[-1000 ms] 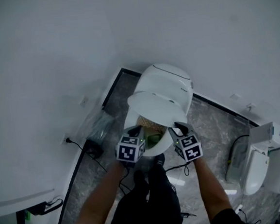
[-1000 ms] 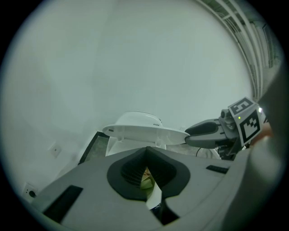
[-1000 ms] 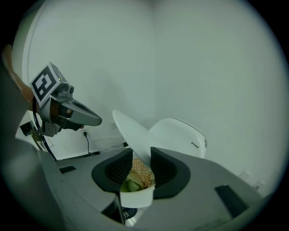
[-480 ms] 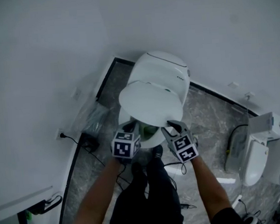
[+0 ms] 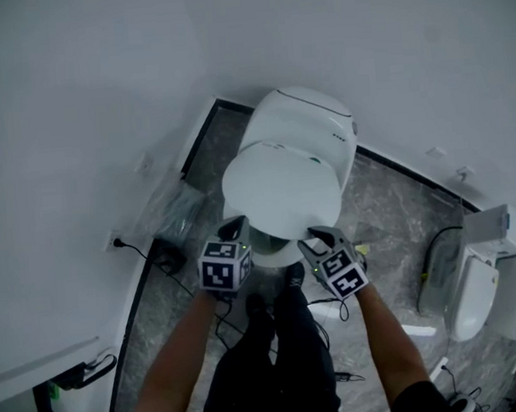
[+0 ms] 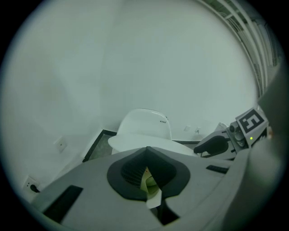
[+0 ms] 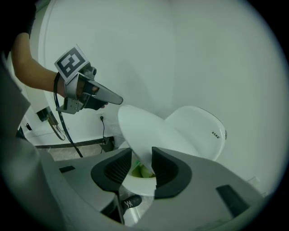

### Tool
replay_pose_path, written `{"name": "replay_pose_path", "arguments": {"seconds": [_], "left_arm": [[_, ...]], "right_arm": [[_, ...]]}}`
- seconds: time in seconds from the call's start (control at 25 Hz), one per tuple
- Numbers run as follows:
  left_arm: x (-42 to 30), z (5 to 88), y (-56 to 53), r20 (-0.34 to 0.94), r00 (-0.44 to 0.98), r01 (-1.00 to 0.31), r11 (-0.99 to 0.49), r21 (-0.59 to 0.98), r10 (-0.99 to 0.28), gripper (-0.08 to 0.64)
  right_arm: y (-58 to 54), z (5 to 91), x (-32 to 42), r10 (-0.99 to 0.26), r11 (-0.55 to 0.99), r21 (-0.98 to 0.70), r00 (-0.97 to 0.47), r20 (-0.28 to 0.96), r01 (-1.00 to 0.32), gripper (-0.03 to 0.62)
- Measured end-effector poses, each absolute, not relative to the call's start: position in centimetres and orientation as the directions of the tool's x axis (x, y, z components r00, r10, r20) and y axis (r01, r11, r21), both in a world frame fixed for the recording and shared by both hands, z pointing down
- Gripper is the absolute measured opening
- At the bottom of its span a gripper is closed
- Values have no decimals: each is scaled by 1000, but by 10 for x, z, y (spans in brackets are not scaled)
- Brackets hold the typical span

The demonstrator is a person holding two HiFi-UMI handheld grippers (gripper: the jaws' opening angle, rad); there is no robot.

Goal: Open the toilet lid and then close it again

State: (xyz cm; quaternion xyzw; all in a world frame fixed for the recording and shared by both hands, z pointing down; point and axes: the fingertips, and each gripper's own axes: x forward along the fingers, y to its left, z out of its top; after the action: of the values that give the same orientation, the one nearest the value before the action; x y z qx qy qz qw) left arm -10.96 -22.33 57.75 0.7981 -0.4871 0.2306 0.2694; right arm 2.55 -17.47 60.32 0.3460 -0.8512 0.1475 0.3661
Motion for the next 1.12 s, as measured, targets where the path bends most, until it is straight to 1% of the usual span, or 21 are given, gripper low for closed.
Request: {"name": "replay_pose_path", "arguments": {"seconds": [0.2, 0.36, 0.56, 0.6, 0.76, 0.96, 1.04, 1.12], "left_arm": [[-100, 596, -219, 671, 438, -882, -431, 192, -598, 6], [-102, 611, -210, 684, 435, -884, -422, 201, -585, 6], [-105, 618, -207, 683, 440, -884, -415, 216, -583, 6], [-105, 619, -206, 685, 440, -884, -413, 217, -581, 6], [-107, 627, -201, 695, 436, -886, -408, 219, -572, 6], [-111, 640, -193, 707, 429, -890, -398, 224, -562, 6], [-112, 646, -189, 711, 427, -891, -394, 225, -559, 6], [-114, 653, -186, 715, 422, -894, -388, 225, -557, 6]], "right_arm": [[-163, 616, 20, -453, 732, -7, -493, 743, -682, 144], [-156, 625, 18, -440, 743, -2, -490, 752, -669, 146], [-147, 625, 15, -465, 740, 34, -475, 747, -672, 146], [-144, 623, 15, -468, 735, 26, -479, 743, -678, 127], [-135, 620, 19, -464, 695, -55, -506, 728, -717, 114], [-140, 623, 21, -484, 630, -122, -510, 711, -767, 42], [-141, 630, 20, -485, 612, -136, -505, 714, -779, 27], [-143, 639, 19, -481, 593, -149, -496, 723, -791, 25]]}}
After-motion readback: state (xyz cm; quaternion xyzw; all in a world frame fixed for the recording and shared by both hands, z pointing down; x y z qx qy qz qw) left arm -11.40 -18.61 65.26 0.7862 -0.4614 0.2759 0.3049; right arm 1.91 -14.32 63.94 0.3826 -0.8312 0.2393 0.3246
